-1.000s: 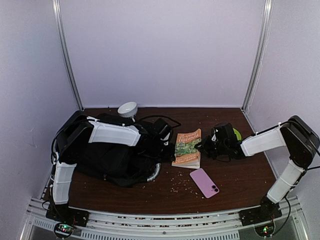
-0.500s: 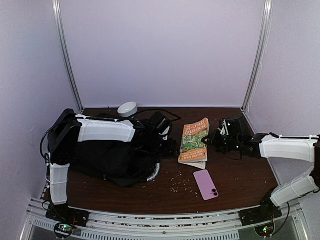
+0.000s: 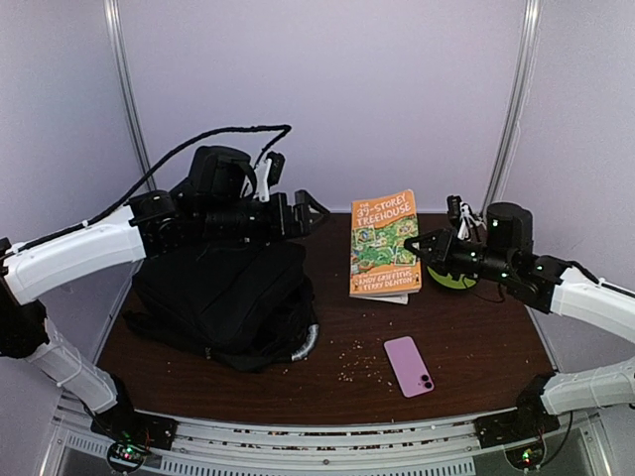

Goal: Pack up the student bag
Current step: Pick up the book from the center of the board.

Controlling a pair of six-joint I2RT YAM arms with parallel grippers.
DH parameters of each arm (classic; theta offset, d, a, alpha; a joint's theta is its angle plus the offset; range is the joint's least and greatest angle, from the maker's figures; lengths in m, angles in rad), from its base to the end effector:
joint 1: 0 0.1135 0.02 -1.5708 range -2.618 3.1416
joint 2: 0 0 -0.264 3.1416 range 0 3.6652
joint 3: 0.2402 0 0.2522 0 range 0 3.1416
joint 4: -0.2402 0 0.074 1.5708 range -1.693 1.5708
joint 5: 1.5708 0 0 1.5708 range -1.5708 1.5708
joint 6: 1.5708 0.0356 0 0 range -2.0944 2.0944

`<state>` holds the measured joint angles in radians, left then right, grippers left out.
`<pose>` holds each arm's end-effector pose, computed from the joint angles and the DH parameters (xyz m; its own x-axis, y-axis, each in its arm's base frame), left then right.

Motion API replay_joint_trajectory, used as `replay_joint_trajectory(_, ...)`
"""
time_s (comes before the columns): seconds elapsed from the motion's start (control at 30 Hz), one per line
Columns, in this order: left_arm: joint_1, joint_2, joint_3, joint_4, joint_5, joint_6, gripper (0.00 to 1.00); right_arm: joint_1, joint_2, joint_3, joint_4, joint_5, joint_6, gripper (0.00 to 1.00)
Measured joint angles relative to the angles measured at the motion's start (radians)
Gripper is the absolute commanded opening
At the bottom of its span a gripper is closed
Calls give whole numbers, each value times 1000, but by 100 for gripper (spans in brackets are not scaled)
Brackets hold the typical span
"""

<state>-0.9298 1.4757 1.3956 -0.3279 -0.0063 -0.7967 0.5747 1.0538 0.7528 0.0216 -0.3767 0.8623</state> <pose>0.2062 -0.2760 0.3730 -0.7365 -0.2086 -0.6435 0.3882 0.6487 -0.6546 0.1979 0.1437 0.2981 -0.7598 0.3492 -0.5484 -0.3462 0.4966 0.7959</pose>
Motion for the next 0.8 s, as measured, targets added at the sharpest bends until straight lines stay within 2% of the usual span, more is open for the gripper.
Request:
replay_joint_trajectory(0.3, 1, -56, -54, 102, 137, 45, 98, 44, -50, -8, 239, -221, 34, 0)
replay_joint_trajectory(0.5, 1, -50, -60, 179, 247, 26, 96, 92, -48, -7, 320, -282, 31, 0)
replay_joint_trajectory(0.67, 1, -49, -66, 234, 317, 6, 80, 109, -32, -7, 322, -303, 23, 0)
replay_joint_trajectory(0.8, 1, -43, -66, 264, 358, -9, 60, 114, -23, -7, 322, -304, 14, 0)
